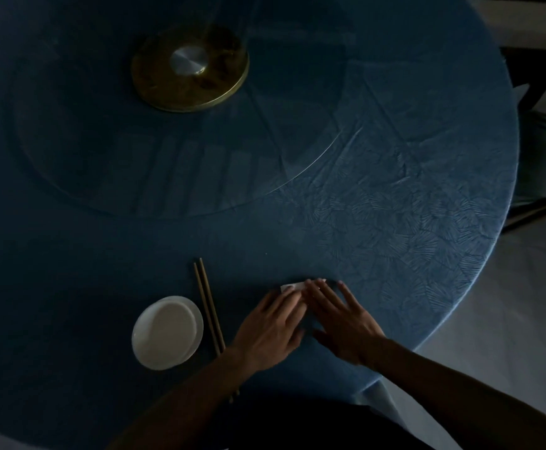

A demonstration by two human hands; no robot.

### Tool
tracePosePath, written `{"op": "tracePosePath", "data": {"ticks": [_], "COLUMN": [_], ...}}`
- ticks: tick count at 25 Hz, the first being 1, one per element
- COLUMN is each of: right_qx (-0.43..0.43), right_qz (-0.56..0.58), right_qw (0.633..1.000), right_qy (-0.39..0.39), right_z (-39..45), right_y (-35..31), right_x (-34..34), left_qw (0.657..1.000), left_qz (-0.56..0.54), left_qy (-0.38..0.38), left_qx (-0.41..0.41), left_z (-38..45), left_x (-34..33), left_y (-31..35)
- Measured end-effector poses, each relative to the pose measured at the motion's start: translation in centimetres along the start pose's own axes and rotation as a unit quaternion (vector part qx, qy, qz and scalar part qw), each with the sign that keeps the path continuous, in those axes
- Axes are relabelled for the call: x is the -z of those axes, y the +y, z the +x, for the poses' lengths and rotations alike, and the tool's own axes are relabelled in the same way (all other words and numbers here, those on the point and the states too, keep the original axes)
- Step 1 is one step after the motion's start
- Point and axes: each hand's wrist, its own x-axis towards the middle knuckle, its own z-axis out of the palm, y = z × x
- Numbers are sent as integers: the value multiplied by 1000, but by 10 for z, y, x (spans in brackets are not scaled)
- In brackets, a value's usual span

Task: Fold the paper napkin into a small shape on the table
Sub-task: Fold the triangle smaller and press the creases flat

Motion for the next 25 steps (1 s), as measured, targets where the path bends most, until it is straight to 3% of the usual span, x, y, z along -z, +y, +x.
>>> {"op": "tracePosePath", "data": {"ticks": [4, 10, 13, 16, 25], "right_qx": [-6, -8, -6, -5, 4], "right_qz": [-18, -20, -18, -12, -32], "right_qw": [999, 998, 998, 998, 996], "right_qy": [-31, -54, -56, -55, -79], "right_z": [0, -1, 1, 2, 6], "right_y": [1, 4, 5, 9, 12], "right_x": [1, 1, 4, 7, 5], "left_qw": [999, 995, 997, 998, 992], "left_qz": [4, 44, 33, 4, 6], "left_qy": [-40, -90, -68, -36, -74], "left_qx": [35, 2, -10, 51, 104], "left_z": [-20, -54, -55, -23, -1], "left_x": [-15, -25, -19, -5, -14], "left_y": [11, 7, 9, 12, 19]}}
